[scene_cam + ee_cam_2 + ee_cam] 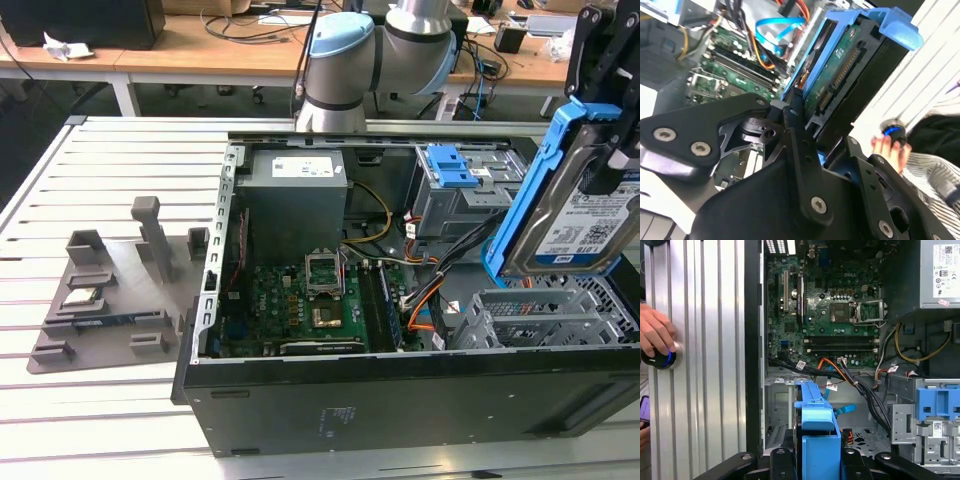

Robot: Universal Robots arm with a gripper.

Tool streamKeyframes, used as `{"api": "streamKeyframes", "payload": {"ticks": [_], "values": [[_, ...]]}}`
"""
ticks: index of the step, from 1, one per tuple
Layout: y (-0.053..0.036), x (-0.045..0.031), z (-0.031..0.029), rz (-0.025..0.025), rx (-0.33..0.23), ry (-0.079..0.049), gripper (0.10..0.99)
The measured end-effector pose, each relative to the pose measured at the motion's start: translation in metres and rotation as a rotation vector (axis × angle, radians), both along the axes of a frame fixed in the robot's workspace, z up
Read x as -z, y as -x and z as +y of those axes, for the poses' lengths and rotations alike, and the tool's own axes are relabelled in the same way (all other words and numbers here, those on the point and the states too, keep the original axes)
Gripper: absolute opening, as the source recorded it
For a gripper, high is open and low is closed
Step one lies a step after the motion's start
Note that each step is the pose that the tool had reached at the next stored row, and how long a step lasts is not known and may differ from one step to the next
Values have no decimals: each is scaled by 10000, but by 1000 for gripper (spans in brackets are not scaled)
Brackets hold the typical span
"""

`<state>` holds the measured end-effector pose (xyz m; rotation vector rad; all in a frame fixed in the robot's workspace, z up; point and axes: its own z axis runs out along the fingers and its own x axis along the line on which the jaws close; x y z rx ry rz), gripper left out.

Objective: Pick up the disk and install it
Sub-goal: 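Pick up the disk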

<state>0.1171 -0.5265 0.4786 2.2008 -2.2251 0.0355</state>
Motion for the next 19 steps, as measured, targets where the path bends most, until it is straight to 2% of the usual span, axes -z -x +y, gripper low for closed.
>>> {"api": "streamKeyframes", "payload": {"ticks": [3, 4, 5, 11, 14, 19], "values": [[-1, 0, -5, -1, 45, -576, 365], [0, 0, -10, 0, 58, -720, 365], [0, 1, -16, -1, 73, -763, 365], [-1, 11, -22, -23, 695, -763, 365], [-12, 17, -28, -22, 710, -761, 365], [-18, 46, -60, -12, 710, -637, 365]]}}
